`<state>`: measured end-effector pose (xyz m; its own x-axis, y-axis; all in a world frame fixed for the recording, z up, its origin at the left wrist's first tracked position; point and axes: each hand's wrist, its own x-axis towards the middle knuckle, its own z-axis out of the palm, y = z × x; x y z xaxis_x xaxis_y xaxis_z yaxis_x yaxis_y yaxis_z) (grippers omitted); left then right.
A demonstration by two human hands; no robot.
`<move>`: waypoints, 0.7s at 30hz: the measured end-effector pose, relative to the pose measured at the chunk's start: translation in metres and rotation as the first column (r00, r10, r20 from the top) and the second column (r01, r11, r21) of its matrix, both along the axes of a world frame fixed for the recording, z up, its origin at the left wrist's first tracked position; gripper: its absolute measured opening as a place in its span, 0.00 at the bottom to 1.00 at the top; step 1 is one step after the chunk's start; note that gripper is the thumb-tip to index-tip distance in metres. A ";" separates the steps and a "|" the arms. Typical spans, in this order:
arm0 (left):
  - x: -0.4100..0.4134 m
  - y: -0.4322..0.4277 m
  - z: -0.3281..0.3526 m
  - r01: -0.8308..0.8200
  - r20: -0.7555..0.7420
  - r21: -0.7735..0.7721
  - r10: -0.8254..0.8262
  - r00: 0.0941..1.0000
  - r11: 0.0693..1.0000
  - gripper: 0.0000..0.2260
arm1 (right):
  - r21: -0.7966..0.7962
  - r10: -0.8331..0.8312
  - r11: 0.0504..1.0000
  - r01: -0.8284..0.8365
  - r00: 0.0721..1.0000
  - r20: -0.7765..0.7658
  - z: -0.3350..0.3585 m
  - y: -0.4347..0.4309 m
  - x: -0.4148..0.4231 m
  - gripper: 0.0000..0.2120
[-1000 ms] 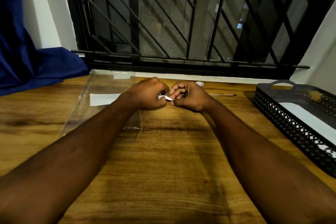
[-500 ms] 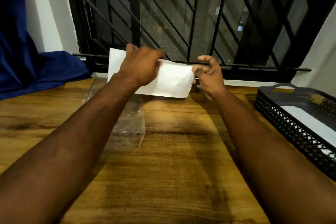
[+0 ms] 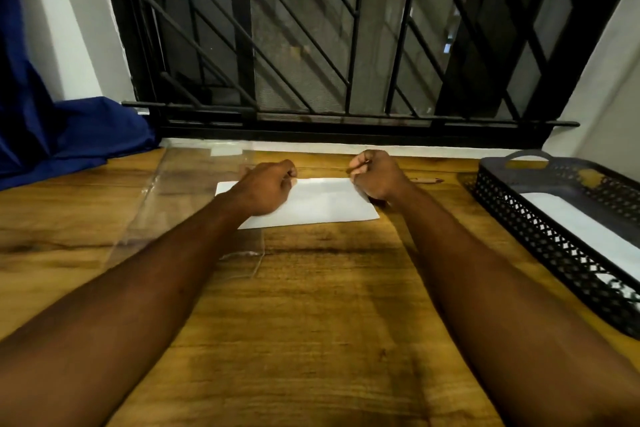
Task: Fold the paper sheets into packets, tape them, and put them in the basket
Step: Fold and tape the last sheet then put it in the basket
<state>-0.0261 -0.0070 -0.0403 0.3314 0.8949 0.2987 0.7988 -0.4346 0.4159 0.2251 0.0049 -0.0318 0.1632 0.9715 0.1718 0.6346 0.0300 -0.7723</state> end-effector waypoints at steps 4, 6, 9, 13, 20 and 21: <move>0.012 0.001 -0.001 0.031 -0.083 0.083 -0.024 0.996 0.996 0.11 | 0.098 0.077 0.987 -0.124 0.919 0.386 -0.007 -0.007 -0.003 0.11; 0.018 -0.002 -0.001 0.099 -0.090 0.068 -0.092 0.992 0.993 0.16 | 0.129 0.064 0.980 -0.153 0.850 0.523 -0.008 -0.012 -0.005 0.10; 0.024 -0.007 -0.003 0.175 -0.186 -0.099 -0.191 0.964 0.980 0.24 | 0.213 0.012 0.960 -0.184 0.782 0.623 -0.005 -0.015 -0.008 0.09; 0.026 -0.008 -0.008 0.156 -0.327 -0.207 -0.219 0.919 0.966 0.30 | 0.130 0.169 0.937 -0.324 0.747 0.643 -0.010 -0.017 -0.012 0.04; 0.027 -0.012 -0.008 0.142 -0.333 -0.211 -0.208 0.920 0.967 0.32 | 0.144 0.155 0.939 -0.311 0.761 0.630 -0.011 -0.018 -0.010 0.04; 0.027 -0.013 -0.008 0.140 -0.324 -0.202 -0.201 0.925 0.969 0.32 | 0.183 0.121 0.940 -0.288 0.783 0.610 -0.008 -0.018 -0.010 0.03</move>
